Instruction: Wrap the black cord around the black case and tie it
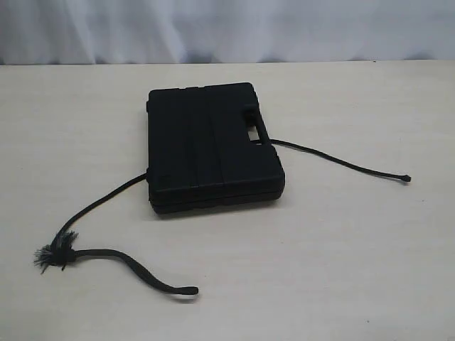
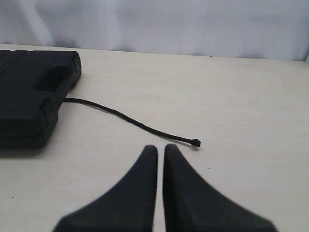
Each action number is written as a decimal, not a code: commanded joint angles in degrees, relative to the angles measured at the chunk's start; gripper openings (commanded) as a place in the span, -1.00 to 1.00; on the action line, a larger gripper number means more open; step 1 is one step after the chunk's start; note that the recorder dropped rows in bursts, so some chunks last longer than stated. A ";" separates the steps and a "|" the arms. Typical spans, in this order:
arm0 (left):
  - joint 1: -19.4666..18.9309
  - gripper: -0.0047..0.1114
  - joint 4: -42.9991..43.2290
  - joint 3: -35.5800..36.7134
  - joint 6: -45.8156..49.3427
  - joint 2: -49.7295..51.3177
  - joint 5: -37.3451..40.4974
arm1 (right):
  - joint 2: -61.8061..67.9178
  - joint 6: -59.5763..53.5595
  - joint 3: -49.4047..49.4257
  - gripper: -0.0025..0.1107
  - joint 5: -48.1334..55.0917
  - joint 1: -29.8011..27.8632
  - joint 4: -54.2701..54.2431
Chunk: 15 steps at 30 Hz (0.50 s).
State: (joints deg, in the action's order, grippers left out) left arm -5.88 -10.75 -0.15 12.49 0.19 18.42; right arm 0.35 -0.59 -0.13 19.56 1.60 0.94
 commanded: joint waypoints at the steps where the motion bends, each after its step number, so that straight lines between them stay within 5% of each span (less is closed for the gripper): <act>1: -0.05 -0.92 0.11 0.15 -0.31 -0.19 -0.92 | -0.35 -0.14 0.13 -0.88 0.00 -0.07 -0.10; 9: -0.05 -0.92 1.30 0.15 -0.31 -0.19 -0.92 | -0.35 0.03 0.13 -0.88 -6.42 -0.07 8.60; 15: -0.05 -0.92 2.42 0.15 -0.19 -0.19 -1.71 | -0.35 0.94 0.13 -0.88 -21.76 -0.07 -20.15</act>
State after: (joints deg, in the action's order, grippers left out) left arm -5.88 -9.39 -0.15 12.49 0.19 18.31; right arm 0.35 -0.35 -0.13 4.15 1.60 -9.98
